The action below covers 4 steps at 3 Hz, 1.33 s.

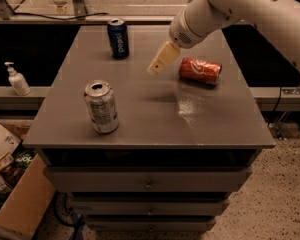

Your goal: Knock pepsi can over

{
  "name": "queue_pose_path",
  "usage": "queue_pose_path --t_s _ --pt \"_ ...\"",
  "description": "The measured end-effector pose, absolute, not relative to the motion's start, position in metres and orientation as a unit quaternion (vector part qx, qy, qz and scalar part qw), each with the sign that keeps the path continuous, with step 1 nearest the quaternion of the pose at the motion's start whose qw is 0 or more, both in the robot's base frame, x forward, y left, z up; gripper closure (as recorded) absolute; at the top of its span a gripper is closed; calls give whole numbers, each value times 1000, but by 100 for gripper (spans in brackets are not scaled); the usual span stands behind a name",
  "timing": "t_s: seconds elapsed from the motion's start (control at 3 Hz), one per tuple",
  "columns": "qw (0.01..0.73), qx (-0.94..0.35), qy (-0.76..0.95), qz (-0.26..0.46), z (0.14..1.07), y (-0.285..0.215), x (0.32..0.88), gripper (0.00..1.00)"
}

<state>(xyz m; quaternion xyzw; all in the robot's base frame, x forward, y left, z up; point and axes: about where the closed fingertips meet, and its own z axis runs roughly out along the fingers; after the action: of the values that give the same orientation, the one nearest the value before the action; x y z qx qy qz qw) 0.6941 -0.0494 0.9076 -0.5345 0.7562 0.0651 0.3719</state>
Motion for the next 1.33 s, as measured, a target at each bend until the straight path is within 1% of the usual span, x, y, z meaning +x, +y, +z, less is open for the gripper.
queue_pose_path --t_s 0.33,1.0,1.33 --pt "394 -523 753 72 895 -40 696 0" --pt "450 -495 735 109 898 9 729 0" --pt "454 -482 737 137 894 35 751 0"
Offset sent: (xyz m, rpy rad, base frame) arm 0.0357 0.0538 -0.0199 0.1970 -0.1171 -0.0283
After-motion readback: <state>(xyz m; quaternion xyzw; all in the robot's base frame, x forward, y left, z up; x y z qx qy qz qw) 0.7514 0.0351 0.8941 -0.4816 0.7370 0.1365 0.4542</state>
